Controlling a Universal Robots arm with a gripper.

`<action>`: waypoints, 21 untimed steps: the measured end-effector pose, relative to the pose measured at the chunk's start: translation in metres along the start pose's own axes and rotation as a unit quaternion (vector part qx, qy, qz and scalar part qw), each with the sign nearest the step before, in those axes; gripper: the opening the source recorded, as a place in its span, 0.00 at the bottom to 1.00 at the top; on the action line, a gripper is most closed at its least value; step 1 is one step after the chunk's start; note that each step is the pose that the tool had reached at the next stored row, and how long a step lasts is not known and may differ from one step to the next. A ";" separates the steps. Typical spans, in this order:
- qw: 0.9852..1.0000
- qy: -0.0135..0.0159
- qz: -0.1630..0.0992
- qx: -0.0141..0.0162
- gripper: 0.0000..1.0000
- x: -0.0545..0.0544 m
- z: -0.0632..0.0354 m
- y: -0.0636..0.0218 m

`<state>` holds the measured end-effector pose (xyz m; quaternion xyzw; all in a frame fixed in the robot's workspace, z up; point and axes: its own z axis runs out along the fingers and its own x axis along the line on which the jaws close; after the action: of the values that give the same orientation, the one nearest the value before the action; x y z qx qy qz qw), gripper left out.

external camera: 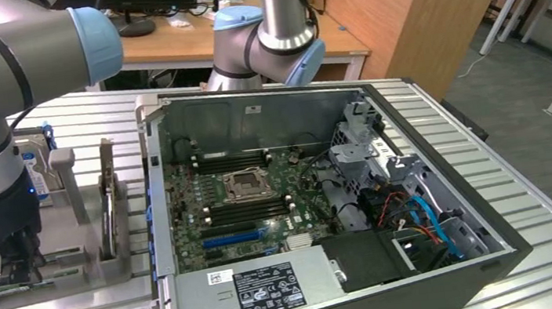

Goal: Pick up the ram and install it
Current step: 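Pick up the ram and move it above insertion slot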

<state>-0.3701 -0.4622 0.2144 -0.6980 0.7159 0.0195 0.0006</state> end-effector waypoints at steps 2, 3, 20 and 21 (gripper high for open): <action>1.000 0.000 0.000 0.002 0.30 0.000 0.0001 -0.0001; 1.000 0.000 0.000 0.002 0.30 0.000 0.0001 -0.0001; 1.000 0.000 -0.005 0.003 0.30 0.000 0.0002 0.0000; 1.000 0.000 -0.005 0.003 0.30 0.000 0.0002 0.0000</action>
<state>-0.3701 -0.4623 0.2141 -0.7019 0.7121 0.0175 0.0025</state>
